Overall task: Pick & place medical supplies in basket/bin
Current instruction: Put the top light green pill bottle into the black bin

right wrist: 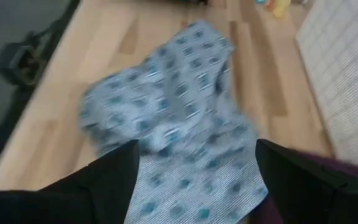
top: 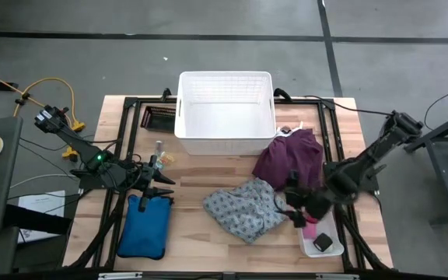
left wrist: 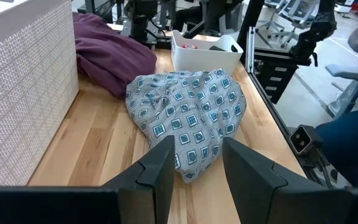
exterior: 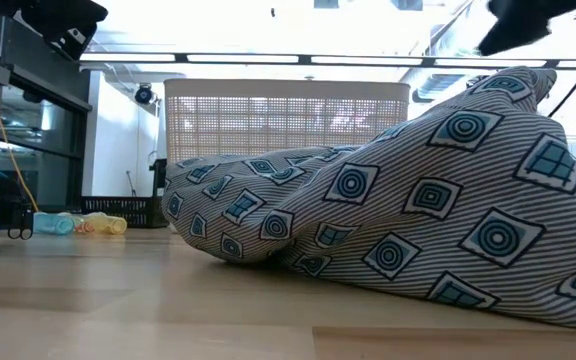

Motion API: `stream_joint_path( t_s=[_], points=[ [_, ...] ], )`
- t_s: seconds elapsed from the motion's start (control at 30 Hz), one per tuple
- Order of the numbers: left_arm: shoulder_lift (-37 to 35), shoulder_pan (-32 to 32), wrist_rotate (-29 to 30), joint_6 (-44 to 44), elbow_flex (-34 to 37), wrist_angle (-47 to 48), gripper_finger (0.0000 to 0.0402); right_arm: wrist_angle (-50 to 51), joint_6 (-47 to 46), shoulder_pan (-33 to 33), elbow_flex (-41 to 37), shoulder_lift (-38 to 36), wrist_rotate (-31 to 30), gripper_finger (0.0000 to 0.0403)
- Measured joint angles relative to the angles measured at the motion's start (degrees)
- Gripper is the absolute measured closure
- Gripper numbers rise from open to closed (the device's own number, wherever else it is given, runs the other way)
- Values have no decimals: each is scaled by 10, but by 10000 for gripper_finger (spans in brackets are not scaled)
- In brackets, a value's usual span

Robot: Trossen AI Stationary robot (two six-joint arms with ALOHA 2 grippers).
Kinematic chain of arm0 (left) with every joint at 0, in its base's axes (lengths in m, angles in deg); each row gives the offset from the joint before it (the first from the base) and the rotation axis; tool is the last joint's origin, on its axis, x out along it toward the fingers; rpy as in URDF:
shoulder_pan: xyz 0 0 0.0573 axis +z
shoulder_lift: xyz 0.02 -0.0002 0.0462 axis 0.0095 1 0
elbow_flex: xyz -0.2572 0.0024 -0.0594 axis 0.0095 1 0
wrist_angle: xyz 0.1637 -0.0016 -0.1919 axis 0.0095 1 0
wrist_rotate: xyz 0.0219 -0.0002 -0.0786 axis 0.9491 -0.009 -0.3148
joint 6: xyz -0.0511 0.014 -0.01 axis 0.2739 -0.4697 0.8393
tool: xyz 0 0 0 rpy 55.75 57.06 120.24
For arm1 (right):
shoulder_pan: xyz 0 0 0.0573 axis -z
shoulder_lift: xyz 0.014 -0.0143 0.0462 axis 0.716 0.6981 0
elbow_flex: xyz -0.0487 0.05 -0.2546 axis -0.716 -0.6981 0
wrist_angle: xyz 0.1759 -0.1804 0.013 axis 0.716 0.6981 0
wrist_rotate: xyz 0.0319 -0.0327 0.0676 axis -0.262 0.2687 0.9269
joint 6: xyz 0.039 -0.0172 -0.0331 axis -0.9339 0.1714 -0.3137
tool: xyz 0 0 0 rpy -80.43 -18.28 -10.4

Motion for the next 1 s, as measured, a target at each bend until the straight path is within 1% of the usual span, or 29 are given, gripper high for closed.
stream_joint_path(
  t_s=[0.23,0.4,0.7,0.87,1.0],
  points=[
    [0,0,0,0,0,0,273,-70,111,139,0,2,111,94],
    [0,0,0,0,0,0,273,-98,145,201,0,2,164,94],
    [0,0,0,0,0,0,273,-98,147,253,0,2,170,94],
    [0,0,0,0,0,0,273,-98,147,272,0,2,199,94],
    [0,0,0,0,0,0,273,-85,146,293,0,0,200,94]
  ],
)
